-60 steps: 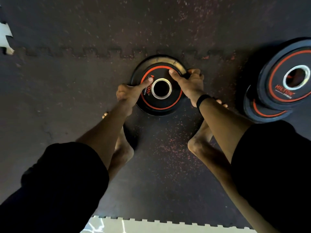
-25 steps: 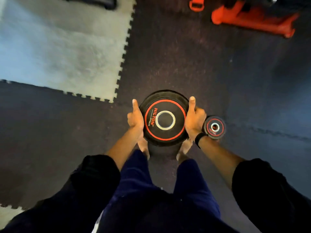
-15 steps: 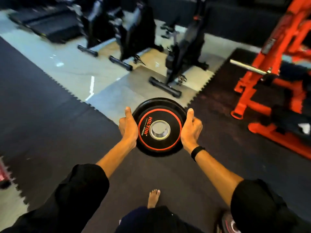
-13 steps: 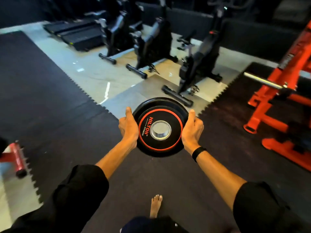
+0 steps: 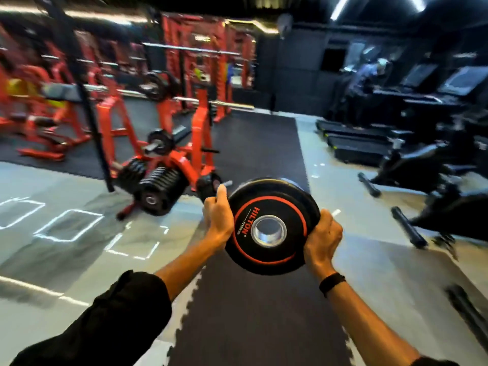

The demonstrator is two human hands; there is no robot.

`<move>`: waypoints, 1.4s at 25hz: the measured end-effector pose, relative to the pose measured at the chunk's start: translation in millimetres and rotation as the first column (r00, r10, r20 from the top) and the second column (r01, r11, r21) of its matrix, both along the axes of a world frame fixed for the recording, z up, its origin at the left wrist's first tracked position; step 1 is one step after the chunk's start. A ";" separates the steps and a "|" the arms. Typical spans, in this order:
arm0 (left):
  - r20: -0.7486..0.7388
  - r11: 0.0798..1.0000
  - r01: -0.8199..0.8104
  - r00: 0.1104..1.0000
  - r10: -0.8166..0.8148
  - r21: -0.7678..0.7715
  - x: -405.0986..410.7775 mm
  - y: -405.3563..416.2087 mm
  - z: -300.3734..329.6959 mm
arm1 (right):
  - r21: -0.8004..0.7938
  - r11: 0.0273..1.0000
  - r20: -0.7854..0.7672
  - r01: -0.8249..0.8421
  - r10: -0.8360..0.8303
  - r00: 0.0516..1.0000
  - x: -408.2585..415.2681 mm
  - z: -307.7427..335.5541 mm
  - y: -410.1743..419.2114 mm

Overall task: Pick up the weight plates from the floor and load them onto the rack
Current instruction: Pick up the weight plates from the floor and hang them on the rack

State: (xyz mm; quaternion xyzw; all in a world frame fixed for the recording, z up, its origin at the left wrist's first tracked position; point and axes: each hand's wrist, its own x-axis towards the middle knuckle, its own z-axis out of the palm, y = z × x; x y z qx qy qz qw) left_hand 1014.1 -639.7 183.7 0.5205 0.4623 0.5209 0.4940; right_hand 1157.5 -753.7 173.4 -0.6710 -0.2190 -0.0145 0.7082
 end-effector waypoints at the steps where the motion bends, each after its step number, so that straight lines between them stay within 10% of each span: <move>1: 0.022 0.998 -0.059 0.998 0.059 0.016 -25.6 22.0 0.9 | 0.017 0.998 0.002 -0.060 0.060 0.998 -19.9 1.9 27.9; 15: -0.038 0.924 -0.383 0.923 0.382 -0.020 -289.8 281.5 -36.0 | 0.046 0.885 -0.088 -0.463 0.465 0.881 -255.6 -40.9 348.2; 35: -0.092 0.907 -0.340 0.940 0.327 -0.248 -194.8 795.1 -124.4 | -0.148 0.868 -0.116 -0.474 0.461 0.880 -162.4 -96.4 849.9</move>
